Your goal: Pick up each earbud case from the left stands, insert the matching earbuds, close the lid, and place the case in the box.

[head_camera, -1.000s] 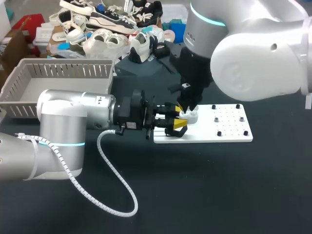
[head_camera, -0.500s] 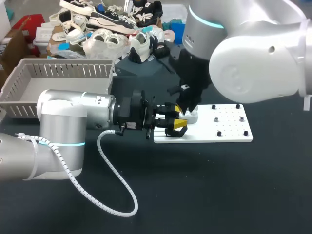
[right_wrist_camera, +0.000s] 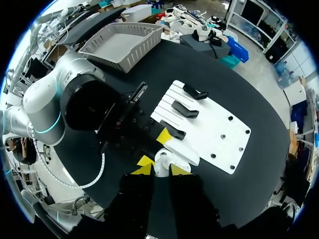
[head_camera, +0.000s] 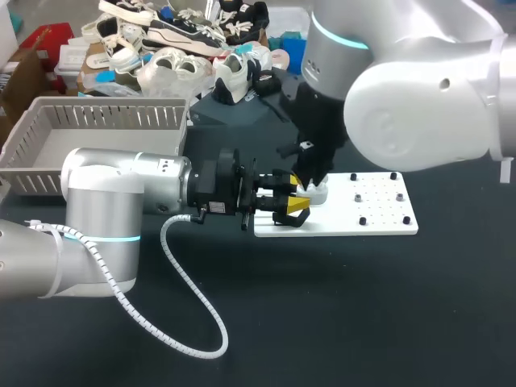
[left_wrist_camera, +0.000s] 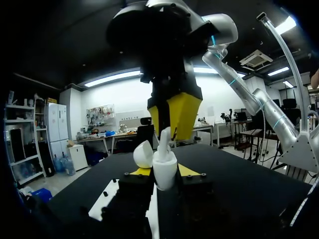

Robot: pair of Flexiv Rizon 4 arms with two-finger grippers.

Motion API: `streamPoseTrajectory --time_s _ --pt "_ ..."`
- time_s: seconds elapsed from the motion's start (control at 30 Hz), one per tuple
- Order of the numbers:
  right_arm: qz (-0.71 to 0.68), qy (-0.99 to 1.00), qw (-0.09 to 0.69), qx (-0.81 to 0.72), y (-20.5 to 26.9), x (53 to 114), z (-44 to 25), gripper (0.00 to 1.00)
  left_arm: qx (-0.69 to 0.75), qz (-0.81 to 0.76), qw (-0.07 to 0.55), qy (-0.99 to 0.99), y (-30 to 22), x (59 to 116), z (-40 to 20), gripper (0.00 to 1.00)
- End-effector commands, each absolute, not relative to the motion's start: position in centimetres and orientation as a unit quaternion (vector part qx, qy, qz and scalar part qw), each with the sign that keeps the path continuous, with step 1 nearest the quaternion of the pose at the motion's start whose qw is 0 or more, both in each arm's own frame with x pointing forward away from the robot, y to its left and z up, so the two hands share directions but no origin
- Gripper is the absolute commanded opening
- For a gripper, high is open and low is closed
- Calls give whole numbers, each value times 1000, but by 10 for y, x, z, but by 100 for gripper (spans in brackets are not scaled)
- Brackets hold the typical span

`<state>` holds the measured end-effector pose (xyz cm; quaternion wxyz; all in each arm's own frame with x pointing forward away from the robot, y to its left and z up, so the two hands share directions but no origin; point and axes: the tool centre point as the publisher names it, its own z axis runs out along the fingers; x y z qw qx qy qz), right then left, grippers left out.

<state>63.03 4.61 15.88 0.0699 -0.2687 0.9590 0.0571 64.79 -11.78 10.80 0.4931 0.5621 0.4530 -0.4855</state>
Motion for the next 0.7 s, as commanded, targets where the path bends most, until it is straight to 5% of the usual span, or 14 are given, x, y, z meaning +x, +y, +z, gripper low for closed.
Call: streamPoseTrajectory --time_s 0.03,0.7 --pt "58 959 72 -268 46 631 158 0 562 -484 495 453 -118 647 108 0" --pt "65 959 78 -265 45 635 154 0 562 -484 495 453 -118 647 108 0"
